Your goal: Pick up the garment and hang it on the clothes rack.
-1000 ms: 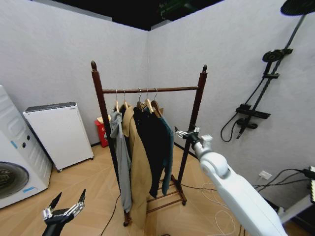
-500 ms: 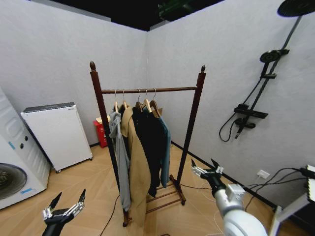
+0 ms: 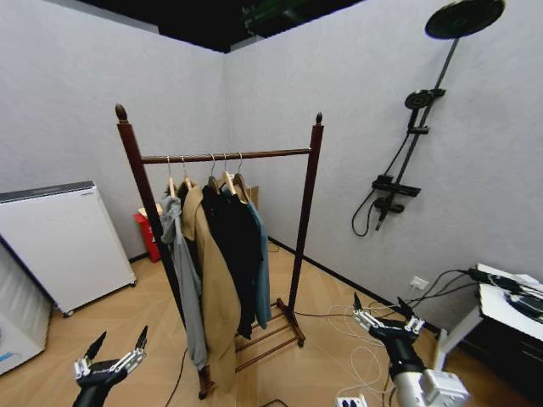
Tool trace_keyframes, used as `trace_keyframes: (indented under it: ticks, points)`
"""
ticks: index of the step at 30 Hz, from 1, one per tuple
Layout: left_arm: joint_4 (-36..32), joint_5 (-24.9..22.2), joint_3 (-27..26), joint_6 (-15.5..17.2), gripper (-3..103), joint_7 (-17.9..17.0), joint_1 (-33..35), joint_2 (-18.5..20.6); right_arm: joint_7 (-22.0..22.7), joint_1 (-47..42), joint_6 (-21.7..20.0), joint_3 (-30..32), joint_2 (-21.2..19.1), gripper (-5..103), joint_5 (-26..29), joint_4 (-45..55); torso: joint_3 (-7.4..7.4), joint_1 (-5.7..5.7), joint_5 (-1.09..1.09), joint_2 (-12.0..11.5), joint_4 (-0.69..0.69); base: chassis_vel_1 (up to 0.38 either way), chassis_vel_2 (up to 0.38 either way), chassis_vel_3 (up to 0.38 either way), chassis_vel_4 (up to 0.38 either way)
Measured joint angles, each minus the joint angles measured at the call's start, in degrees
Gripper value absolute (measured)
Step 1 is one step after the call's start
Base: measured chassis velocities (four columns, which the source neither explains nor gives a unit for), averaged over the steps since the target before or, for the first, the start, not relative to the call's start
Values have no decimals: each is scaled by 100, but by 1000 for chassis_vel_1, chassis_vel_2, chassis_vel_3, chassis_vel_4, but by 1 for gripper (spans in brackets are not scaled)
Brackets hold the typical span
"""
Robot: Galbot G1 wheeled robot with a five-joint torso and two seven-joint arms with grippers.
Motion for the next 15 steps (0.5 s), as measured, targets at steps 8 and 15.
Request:
trace_keyframes:
  ticks: [8, 15]
  points:
    - [0, 0, 0, 0, 100, 0, 0, 0, -12, 135, 33, -225, 17, 100, -81, -127, 0, 0, 0, 0, 0, -138, -128, -111, -127]
    - [0, 0, 0, 0, 100, 0, 0, 0, -16, 315, 36, -379, -21, 100, -113, -224, 0, 0, 0, 0, 0, -126, -126, -118, -115]
